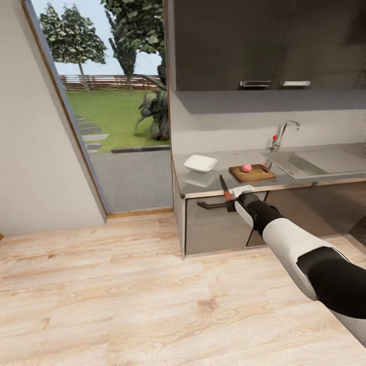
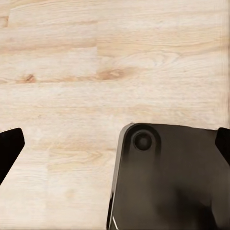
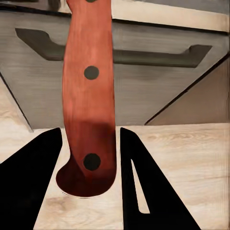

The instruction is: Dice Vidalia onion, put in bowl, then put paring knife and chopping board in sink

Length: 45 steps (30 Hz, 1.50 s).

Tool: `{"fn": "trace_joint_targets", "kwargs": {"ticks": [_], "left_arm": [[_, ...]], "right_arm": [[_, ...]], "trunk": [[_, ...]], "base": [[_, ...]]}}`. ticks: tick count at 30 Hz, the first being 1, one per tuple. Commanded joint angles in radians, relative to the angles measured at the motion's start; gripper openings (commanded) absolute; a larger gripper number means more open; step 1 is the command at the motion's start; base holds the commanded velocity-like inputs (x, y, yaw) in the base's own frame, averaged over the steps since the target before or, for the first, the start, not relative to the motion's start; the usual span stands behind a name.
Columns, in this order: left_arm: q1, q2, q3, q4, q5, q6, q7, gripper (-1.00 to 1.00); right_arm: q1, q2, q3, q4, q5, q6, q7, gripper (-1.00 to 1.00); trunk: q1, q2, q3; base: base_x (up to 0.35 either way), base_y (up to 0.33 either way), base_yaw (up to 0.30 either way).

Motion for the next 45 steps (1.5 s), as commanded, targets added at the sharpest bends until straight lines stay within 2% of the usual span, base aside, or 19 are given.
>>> {"fn": "trace_joint_targets", "kwargs": {"ticks": [1, 5, 7, 9, 13, 14, 16, 22, 29, 40, 43, 45], "left_arm": [[0.0, 0.001, -0.008, -0.003, 0.006, -0.001, 0.006, 1.0], [0.001, 0.001, -0.008, -0.005, 0.004, 0.0, 0.005, 1.0], [0.0, 0.001, -0.008, -0.006, -0.005, 0.0, 0.006, 1.0], [0.0, 0.001, -0.008, -0.005, -0.008, 0.0, 0.006, 1.0], [-0.001, 0.001, -0.008, -0.004, -0.01, 0.001, 0.006, 1.0], [-0.005, 0.001, -0.008, -0.004, -0.01, 0.001, 0.008, 1.0], [-0.014, 0.002, -0.008, -0.002, -0.009, 0.001, 0.009, 1.0], [-0.023, 0.002, -0.008, 0.001, -0.007, 0.002, 0.01, 1.0], [-0.024, 0.002, -0.008, 0.002, -0.007, 0.003, 0.01, 1.0], [-0.024, 0.002, -0.008, 0.002, -0.007, 0.014, 0.01, 1.0], [-0.024, 0.002, -0.008, 0.002, -0.007, 0.014, 0.011, 1.0], [-0.024, 0.002, -0.008, 0.002, -0.007, 0.014, 0.01, 1.0]], "right_arm": [[0.0, -0.007, 0.007, -0.002, -0.014, -0.004, -0.003, -1.0], [0.0, -0.034, 0.005, -0.012, -0.018, -0.042, 0.028, -1.0], [0.0, -0.063, 0.004, -0.017, -0.018, -0.071, 0.091, -1.0], [0.0, -0.071, 0.002, -0.021, -0.017, -0.078, 0.12, -1.0], [0.0, -0.076, 0.002, -0.134, -0.007, -0.065, 0.133, -1.0], [0.0, -0.08, 0.003, -0.182, 0.0, -0.026, 0.129, -1.0], [0.0, -0.08, 0.004, -0.206, 0.015, 0.008, 0.107, -1.0], [0.0, -0.081, 0.005, -0.22, 0.033, 0.033, 0.057, -1.0], [0.0, -0.08, 0.005, -0.218, 0.034, 0.033, 0.053, -1.0], [0.0, -0.073, 0.007, -0.209, 0.049, 0.033, 0.043, -1.0], [0.0, -0.062, 0.009, -0.213, 0.105, 0.033, -0.014, -1.0], [0.0, -0.049, 0.009, -0.216, 0.156, 0.033, -0.035, -1.0]], "trunk": [[0.0, -0.001, 0.0], [0.0, -0.001, 0.007], [0.0, -0.001, 0.01], [0.0, -0.001, 0.013], [0.0, -0.001, 0.019], [0.0, -0.001, 0.021], [0.0, -0.001, 0.024], [0.0, -0.001, 0.031], [0.0, -0.001, 0.033], [0.0, -0.001, 0.045], [0.0, -0.001, 0.048], [0.0, -0.001, 0.05]], "base": [[-0.052, -0.052, 0.0], [-0.021, -0.021, 0.0], [-0.004, -0.004, 0.0], [-0.002, -0.002, 0.0], [0.052, -0.07, 0.0], [0.148, -0.218, 0.0], [0.161, -0.238, 0.0], [0.165, -0.261, 0.0], [0.124, -0.288, 0.052], [0.157, -0.276, 0.217], [0.179, -0.265, 0.228], [0.18, -0.263, 0.152]]}}
